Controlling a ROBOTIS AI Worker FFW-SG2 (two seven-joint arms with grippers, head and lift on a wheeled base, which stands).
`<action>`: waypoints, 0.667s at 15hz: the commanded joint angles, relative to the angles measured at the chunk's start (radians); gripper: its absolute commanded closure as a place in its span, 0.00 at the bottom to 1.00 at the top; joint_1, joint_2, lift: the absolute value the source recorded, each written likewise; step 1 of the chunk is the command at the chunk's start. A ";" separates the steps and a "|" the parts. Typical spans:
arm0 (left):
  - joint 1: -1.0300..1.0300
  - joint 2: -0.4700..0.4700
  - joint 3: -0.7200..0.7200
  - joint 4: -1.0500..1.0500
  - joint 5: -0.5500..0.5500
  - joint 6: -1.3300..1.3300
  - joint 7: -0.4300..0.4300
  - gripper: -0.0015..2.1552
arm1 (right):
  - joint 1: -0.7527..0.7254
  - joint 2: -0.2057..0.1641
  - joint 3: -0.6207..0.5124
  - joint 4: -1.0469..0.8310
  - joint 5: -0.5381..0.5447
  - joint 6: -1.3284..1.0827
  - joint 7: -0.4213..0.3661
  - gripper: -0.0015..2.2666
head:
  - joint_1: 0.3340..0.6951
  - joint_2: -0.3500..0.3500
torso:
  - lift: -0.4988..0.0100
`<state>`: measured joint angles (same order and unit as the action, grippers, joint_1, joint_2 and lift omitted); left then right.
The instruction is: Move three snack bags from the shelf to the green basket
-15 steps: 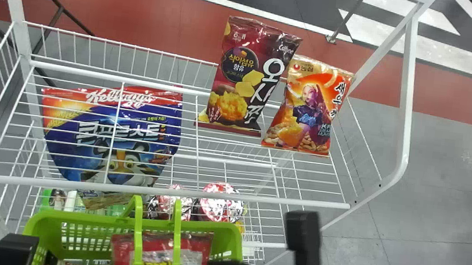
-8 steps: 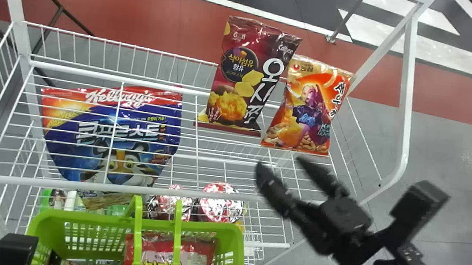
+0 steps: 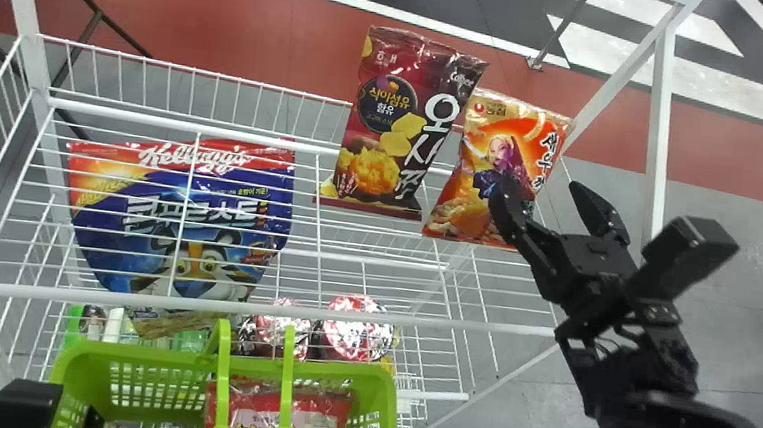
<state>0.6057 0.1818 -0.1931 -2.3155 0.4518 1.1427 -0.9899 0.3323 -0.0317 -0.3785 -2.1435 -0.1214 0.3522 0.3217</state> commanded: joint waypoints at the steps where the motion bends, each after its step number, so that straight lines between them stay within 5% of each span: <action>1: -0.001 0.004 0.003 0.002 0.002 -0.002 -0.001 0.79 | -0.084 -0.007 -0.002 0.100 0.036 0.049 0.000 0.04 | 1.00 0.00 | 0.89; 6: -0.007 0.004 0.004 0.004 0.002 0.001 0.000 0.79 | -0.168 -0.016 -0.002 0.212 0.066 0.077 0.005 0.10 | 1.00 0.00 | 0.89; 8: -0.009 0.005 0.004 0.004 0.002 0.001 0.000 0.77 | -0.216 -0.028 -0.026 0.255 0.060 0.144 0.048 0.40 | 1.00 0.00 | 0.89; 9: -0.009 0.005 0.004 0.004 0.002 0.001 0.000 0.77 | -0.220 -0.030 -0.036 0.257 0.042 0.172 0.076 0.73 | 1.00 0.00 | 0.89; 10: -0.009 0.004 0.006 0.007 0.002 0.001 0.000 0.77 | -0.220 -0.030 -0.037 0.255 0.037 0.181 0.086 0.89 | 1.00 0.00 | 0.89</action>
<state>0.5970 0.1863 -0.1882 -2.3109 0.4540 1.1437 -0.9892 0.1180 -0.0601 -0.4077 -1.8914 -0.0724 0.5101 0.4014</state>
